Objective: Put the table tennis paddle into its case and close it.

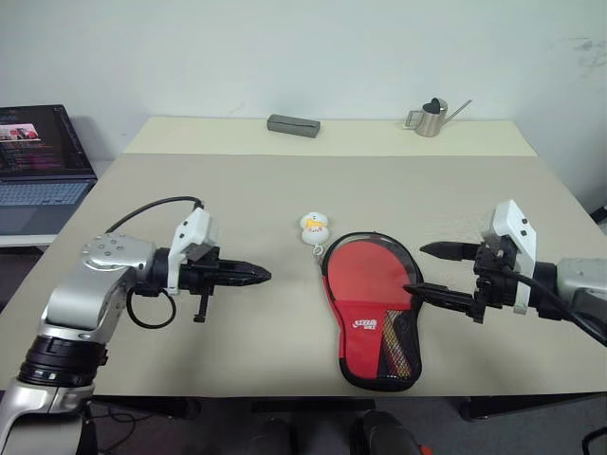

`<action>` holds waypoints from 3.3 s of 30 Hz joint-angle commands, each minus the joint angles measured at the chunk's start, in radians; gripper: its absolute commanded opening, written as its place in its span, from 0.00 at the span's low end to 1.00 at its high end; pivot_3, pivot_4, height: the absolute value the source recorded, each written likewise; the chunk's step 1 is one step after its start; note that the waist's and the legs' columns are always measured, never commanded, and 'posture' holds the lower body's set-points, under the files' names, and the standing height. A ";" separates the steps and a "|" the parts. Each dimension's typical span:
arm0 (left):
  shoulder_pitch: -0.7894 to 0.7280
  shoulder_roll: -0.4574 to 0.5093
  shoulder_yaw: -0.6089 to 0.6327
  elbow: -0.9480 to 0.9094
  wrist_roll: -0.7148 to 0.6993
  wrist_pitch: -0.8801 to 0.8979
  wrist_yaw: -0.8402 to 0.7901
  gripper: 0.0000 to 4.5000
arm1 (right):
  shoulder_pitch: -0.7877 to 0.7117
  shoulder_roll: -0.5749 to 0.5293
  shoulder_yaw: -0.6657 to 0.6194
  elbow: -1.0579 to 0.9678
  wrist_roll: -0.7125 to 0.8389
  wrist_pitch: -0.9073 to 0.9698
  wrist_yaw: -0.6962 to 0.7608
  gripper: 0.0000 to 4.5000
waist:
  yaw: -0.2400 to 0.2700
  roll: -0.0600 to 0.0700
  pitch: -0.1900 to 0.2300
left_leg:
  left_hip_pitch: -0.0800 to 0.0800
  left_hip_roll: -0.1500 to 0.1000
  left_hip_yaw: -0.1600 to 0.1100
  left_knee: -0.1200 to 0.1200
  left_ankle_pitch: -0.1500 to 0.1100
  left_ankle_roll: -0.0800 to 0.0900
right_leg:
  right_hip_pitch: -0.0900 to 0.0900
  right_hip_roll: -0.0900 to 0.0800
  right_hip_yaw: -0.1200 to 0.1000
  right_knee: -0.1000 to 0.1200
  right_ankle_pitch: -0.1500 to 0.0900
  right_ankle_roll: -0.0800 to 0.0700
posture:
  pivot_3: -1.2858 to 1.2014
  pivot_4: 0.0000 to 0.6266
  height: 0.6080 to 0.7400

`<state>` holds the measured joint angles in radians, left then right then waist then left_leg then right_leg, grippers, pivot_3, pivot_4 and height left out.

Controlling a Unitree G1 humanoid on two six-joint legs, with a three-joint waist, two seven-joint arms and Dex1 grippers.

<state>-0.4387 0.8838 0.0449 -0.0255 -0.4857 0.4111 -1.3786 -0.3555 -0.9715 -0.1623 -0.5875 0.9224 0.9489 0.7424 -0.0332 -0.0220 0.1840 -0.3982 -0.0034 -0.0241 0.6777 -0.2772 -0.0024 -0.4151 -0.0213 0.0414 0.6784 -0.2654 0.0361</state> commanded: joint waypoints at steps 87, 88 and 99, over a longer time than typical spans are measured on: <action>-0.475 -0.674 -0.001 0.665 0.258 0.077 0.843 0.98 | -0.095 0.462 0.469 0.643 -0.750 -0.522 0.176 1.00 | 0.001 -0.006 -0.004 | 0.007 -0.002 -0.002 0.001 0.000 0.000 | 0.007 -0.002 -0.001 0.002 0.001 0.000 | 0.52 0.24 1.00; -0.484 -0.671 -0.006 0.680 0.267 0.079 0.845 0.98 | -0.095 0.464 0.469 0.643 -0.752 -0.522 0.176 1.00 | 0.000 -0.006 -0.004 | 0.007 -0.002 -0.002 0.001 0.000 0.000 | 0.007 -0.002 -0.001 0.002 0.001 0.000 | 0.52 0.24 1.00; -0.565 -0.667 -0.026 0.844 0.306 0.066 0.812 0.98 | -0.101 0.495 0.456 0.650 -0.770 -0.511 0.151 1.00 | 0.001 -0.006 -0.004 | 0.007 -0.002 -0.002 0.001 0.000 -0.001 | 0.007 -0.002 -0.001 0.002 0.001 0.000 | 0.52 0.24 1.00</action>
<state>-0.9669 0.2174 0.0253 0.8183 -0.1861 0.4925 -0.5505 -0.4711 -0.4807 0.2737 0.0460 0.1780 0.4152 0.9029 -0.0327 -0.0280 0.1799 -0.3910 -0.0057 -0.0257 0.6788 -0.2771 -0.0030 -0.4085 -0.0232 0.0400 0.6805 -0.2649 0.0360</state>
